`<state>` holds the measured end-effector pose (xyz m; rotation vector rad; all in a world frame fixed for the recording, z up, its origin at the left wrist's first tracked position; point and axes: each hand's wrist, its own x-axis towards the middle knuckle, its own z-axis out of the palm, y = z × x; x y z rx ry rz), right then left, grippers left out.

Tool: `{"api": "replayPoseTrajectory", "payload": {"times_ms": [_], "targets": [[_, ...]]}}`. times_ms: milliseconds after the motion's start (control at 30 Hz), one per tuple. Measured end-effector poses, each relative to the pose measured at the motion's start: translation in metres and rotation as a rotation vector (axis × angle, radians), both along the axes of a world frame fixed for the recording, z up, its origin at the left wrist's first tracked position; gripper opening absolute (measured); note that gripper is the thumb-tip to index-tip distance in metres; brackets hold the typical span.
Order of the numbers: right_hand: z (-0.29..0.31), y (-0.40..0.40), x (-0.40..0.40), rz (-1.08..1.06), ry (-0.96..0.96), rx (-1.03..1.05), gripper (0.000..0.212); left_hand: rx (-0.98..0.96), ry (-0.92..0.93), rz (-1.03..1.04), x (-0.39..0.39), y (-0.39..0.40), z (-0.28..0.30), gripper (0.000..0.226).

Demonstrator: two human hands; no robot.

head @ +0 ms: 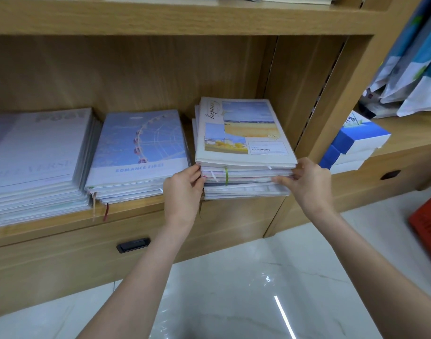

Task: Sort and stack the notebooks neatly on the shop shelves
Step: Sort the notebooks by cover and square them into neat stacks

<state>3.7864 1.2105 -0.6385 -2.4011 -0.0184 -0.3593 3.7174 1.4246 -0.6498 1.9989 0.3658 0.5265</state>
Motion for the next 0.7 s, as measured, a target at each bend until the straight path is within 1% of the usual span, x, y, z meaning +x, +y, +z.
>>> {"api": "replayPoseTrajectory", "payload": {"times_ms": [100,167,233,300,333,400,500,567,700], "targets": [[0.000,-0.003,0.001,0.016,0.009,-0.029,0.050,-0.002,-0.004,-0.007,-0.001,0.002,0.001,0.037],[0.004,-0.003,-0.002,0.058,0.028,-0.037,0.054,-0.023,-0.011,-0.067,0.000,0.002,0.003,0.037],[0.010,-0.001,-0.005,0.127,0.075,0.040,0.065,-0.025,-0.031,-0.127,0.001,0.000,0.004,0.039],[0.017,0.000,-0.007,0.192,0.118,0.192,0.069,-0.010,-0.045,-0.143,0.003,-0.001,0.003,0.042],[0.020,0.000,-0.007,0.213,0.137,0.258,0.066,-0.004,-0.047,-0.142,0.004,-0.002,0.003,0.042],[0.025,-0.002,-0.006,0.231,0.167,0.305,0.058,-0.003,-0.054,-0.139,0.005,-0.002,0.002,0.042],[0.034,-0.006,-0.005,0.271,0.196,0.258,0.050,-0.035,-0.064,-0.149,0.008,-0.001,0.002,0.044],[0.038,-0.005,-0.003,0.290,0.210,0.212,0.046,-0.095,-0.062,-0.156,0.010,-0.001,0.005,0.046],[0.046,-0.001,0.001,0.185,0.174,0.139,0.031,-0.207,-0.049,-0.158,0.014,-0.003,0.015,0.059]]}}
